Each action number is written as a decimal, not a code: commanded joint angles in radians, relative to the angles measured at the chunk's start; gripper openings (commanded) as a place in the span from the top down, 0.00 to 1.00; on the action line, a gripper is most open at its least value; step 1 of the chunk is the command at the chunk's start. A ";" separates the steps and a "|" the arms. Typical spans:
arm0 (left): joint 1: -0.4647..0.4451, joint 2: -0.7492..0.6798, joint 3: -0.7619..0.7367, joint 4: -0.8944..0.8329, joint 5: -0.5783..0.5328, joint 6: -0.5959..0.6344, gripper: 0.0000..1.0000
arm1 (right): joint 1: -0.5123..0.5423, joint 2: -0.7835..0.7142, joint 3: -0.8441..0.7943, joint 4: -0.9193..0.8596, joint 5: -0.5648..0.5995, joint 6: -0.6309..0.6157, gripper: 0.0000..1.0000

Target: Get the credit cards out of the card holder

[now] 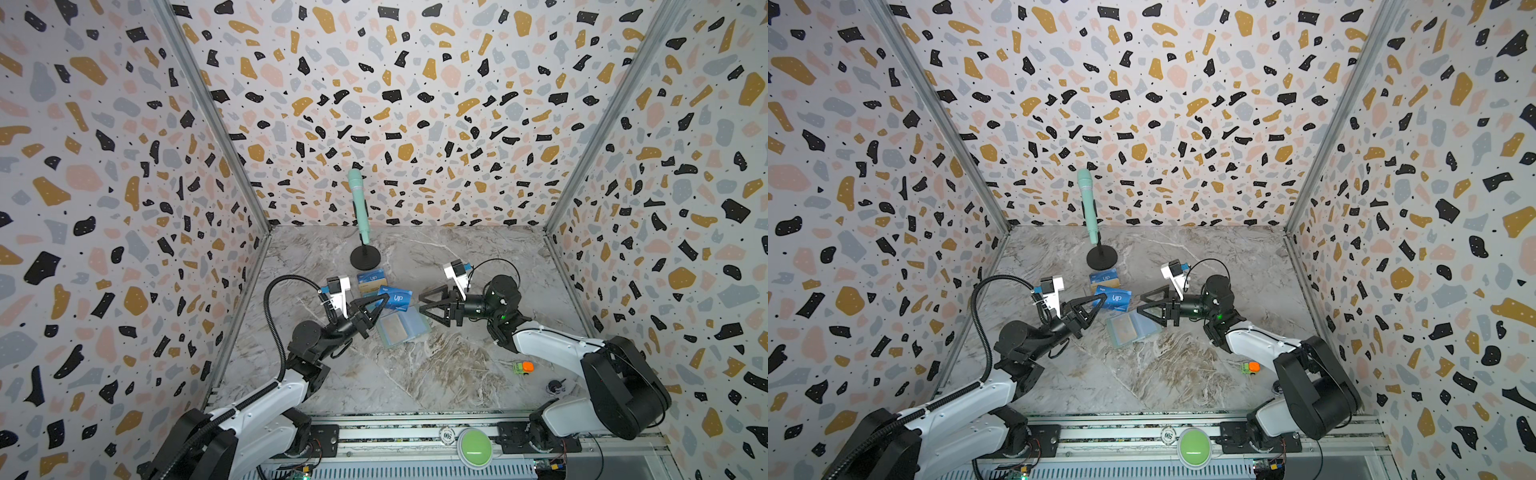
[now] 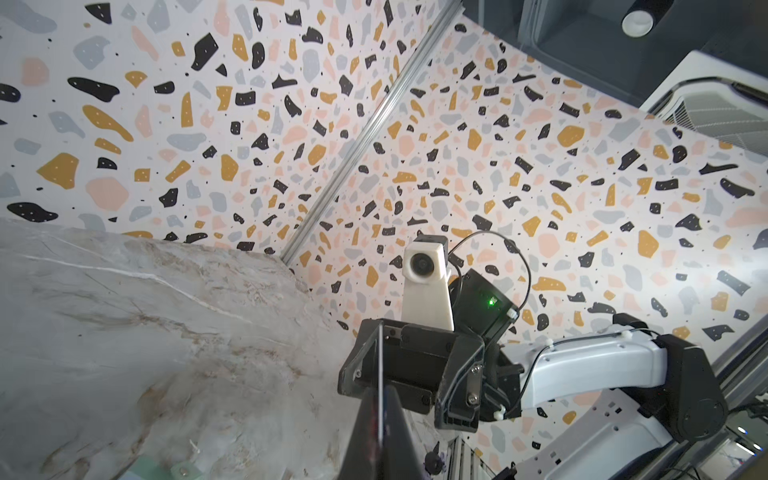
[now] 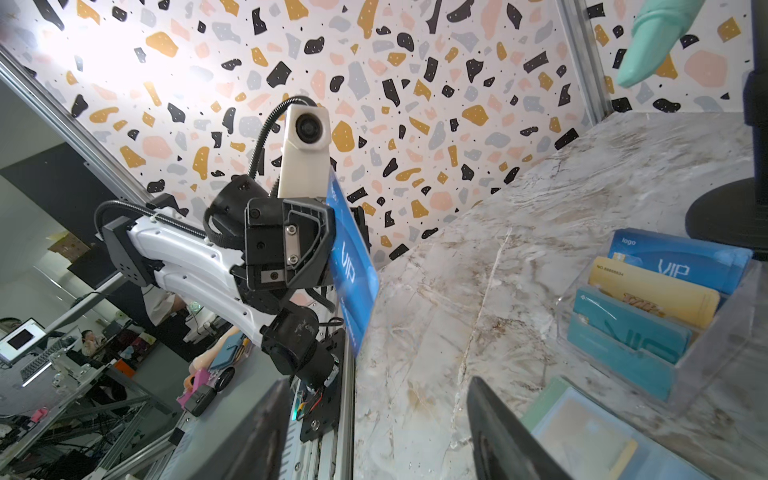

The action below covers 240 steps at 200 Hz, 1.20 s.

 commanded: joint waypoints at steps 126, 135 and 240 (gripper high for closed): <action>-0.047 0.156 -0.007 0.426 -0.027 -0.096 1.00 | 0.107 0.081 0.089 0.340 0.051 0.156 0.66; -0.051 0.160 -0.009 0.437 -0.027 -0.096 1.00 | 0.107 0.087 0.090 0.362 0.051 0.167 0.69; -0.059 0.176 -0.014 0.470 -0.023 -0.070 1.00 | 0.117 0.108 0.101 0.404 0.030 0.204 0.84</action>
